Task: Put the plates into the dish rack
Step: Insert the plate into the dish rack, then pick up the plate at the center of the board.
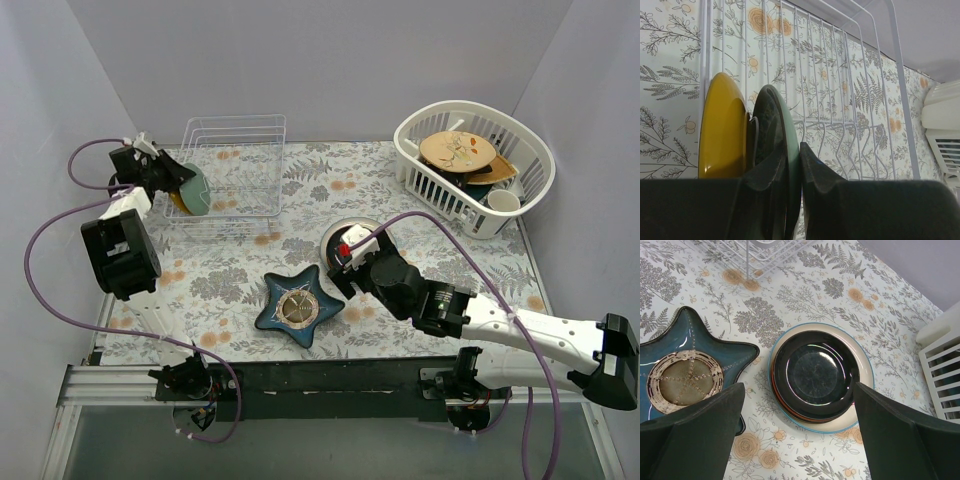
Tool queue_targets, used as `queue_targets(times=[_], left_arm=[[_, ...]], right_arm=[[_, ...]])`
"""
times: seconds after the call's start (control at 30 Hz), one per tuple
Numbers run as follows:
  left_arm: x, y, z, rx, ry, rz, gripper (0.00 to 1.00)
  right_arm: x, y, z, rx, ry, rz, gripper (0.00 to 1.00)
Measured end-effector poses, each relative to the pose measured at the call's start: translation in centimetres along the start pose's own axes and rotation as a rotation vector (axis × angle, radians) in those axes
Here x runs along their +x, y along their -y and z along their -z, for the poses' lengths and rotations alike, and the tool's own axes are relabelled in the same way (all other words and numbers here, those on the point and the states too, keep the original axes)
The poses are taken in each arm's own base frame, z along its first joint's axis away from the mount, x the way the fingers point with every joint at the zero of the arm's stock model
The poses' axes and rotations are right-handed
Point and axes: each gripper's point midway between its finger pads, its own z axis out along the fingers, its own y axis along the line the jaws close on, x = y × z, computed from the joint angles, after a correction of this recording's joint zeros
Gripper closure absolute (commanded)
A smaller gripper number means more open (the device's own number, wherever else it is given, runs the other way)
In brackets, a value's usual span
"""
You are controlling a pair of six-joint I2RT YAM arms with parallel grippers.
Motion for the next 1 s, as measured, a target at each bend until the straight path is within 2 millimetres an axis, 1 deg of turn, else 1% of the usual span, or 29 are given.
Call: queue_targets(times=[0.07, 0.1, 0.2, 0.23, 0.3, 0.4, 0.57, 0.67, 0.73, 0.87, 1.0], left_arm=[[0.0, -0.1, -0.1, -0.007, 0.003, -0.003, 0.82], [0.0, -0.1, -0.1, -0.011, 0.005, -0.003, 0.74], [0.1, -0.4, -0.1, -0.027, 0.007, 0.002, 0.61], [0.1, -0.4, -0.1, -0.028, 0.008, 0.001, 0.55], [-0.1, -0.3, -0.2, -0.04, 0.014, -0.003, 0.49], [-0.5, -0.1, 0.0, -0.062, 0.031, -0.017, 0.36], [-2.1, 0.8, 1.1, -0.112, 0.079, -0.052, 0.31], [-3.5, 1.9, 2.3, -0.12, 0.118, -0.07, 0.3], [-4.5, 2.9, 3.3, -0.118, 0.145, -0.081, 0.29], [-6.9, 6.1, 6.0, -0.092, 0.214, -0.119, 0.28], [-7.9, 8.4, 8.5, -0.082, 0.26, -0.144, 0.27]], right_arm=[[0.0, 0.0, 0.0, -0.001, 0.002, -0.001, 0.03], [-0.1, 0.0, 0.1, -0.002, 0.003, -0.002, 0.03], [-0.1, 0.0, 0.1, -0.003, 0.004, -0.005, 0.03], [-0.1, 0.0, 0.1, -0.003, 0.004, -0.006, 0.03], [-0.1, -0.1, 0.1, -0.006, 0.005, -0.01, 0.03], [-0.1, -0.1, 0.1, -0.01, 0.005, -0.015, 0.03], [-0.1, -0.3, 0.1, -0.022, 0.006, -0.026, 0.03], [-0.2, -0.4, 0.1, -0.025, 0.006, -0.027, 0.03], [-0.2, -0.4, 0.1, -0.025, 0.006, -0.027, 0.03], [-0.3, -0.3, 0.2, -0.024, 0.011, -0.03, 0.03], [-0.8, 0.0, 0.6, -0.022, 0.029, -0.041, 0.03]])
